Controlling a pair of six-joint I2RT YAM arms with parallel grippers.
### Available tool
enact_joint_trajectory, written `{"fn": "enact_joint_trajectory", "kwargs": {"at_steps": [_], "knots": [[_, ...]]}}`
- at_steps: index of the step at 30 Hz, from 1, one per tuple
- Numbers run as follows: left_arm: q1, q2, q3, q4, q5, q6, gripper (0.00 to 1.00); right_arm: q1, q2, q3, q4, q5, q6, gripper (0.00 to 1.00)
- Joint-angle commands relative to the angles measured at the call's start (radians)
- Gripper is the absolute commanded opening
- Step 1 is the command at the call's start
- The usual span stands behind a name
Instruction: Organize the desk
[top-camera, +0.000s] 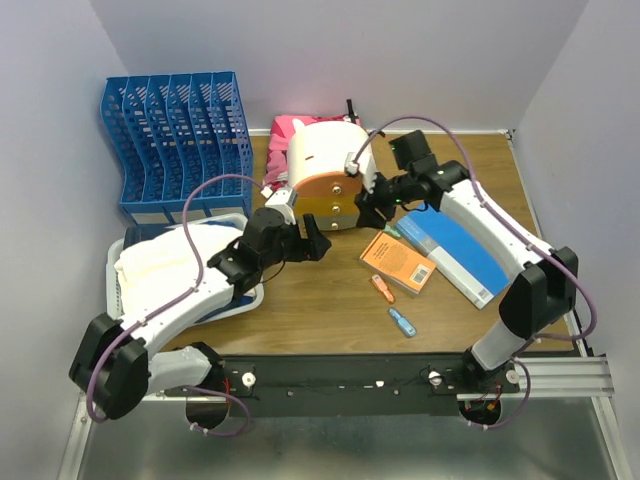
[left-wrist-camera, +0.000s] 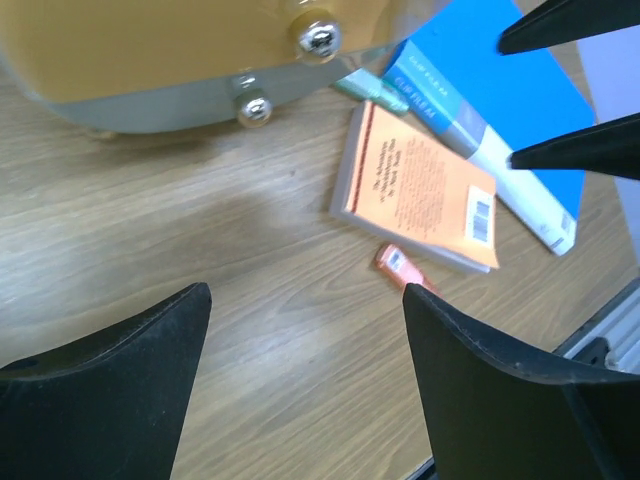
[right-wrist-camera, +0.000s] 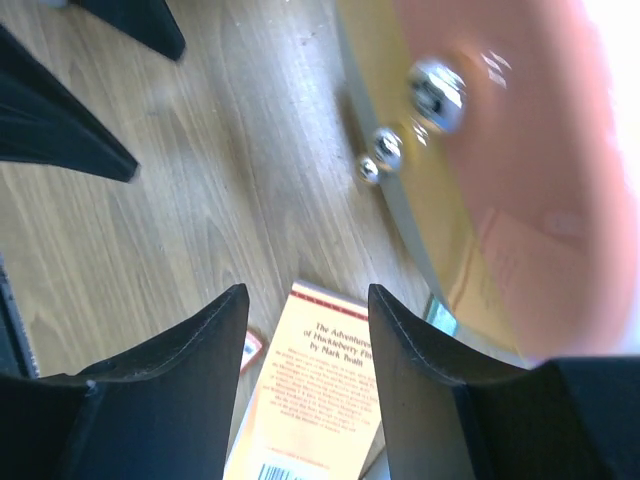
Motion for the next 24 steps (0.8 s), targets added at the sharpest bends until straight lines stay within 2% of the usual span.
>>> {"fn": "enact_joint_trajectory", "kwargs": {"at_steps": [1, 9, 13, 19, 24], "knots": [[-0.047, 0.106, 0.026, 0.174, -0.077, -0.145, 0.82, -0.117, -0.068, 0.012, -0.082, -0.167, 0.019, 0.59], [-0.096, 0.328, 0.043, 0.343, -0.227, -0.286, 0.67, -0.249, -0.119, -0.069, 0.001, -0.252, 0.097, 0.59], [-0.099, 0.432, 0.047, 0.427, -0.295, -0.317, 0.55, -0.283, -0.145, -0.104, 0.026, -0.281, 0.118, 0.58], [-0.098, 0.549, 0.081, 0.480, -0.365, -0.355, 0.47, -0.310, -0.175, -0.146, 0.049, -0.311, 0.138, 0.58], [-0.092, 0.607, 0.110, 0.493, -0.373, -0.392, 0.47, -0.321, -0.188, -0.155, 0.055, -0.318, 0.141, 0.58]]}}
